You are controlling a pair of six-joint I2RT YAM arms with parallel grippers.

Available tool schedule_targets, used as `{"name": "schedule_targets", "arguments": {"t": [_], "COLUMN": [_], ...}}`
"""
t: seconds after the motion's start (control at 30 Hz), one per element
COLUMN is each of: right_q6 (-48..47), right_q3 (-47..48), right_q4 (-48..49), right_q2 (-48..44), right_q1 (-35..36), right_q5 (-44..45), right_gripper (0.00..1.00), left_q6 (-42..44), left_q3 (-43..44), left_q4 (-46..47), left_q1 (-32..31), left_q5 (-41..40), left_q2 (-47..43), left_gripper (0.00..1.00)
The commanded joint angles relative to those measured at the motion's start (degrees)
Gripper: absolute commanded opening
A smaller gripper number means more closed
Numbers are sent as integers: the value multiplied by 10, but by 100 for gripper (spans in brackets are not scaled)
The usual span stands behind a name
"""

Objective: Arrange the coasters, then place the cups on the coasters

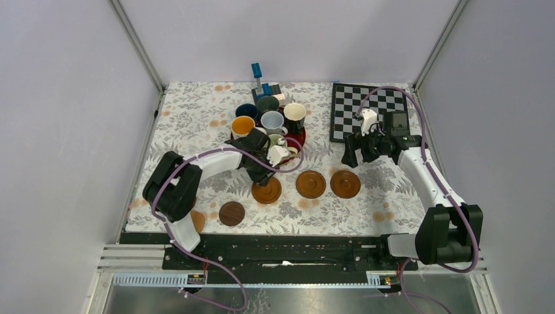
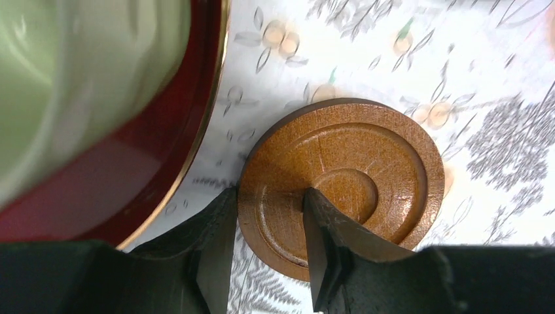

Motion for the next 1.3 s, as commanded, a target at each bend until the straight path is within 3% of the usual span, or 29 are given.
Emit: {"name": "schedule_targets", "arguments": {"t": [0.0,0.23,0.67,1.27], "right_q6": [-5,-6,-2,-3], "right_q3": [-3,-7,-7,-12], "right_q4": [8,7,11,12], "right_q2": [-17,-23,-17,-17], "right_q1": [-6,-10,-11,-11], "right_q5": [-2,-1,-13,-14], "right_gripper": [100,100,100,100], "left_q6": [-48,-71,-71,-62], "left_q3": [34,59,33,55], "left_q4": [39,44,43,56], "left_q1": [-31,-42,-44,-33], "left_q5": [-23,-39,-76,-96], "left_q2": [38,65,27,46], "left_gripper": [34,34,35,48]}}
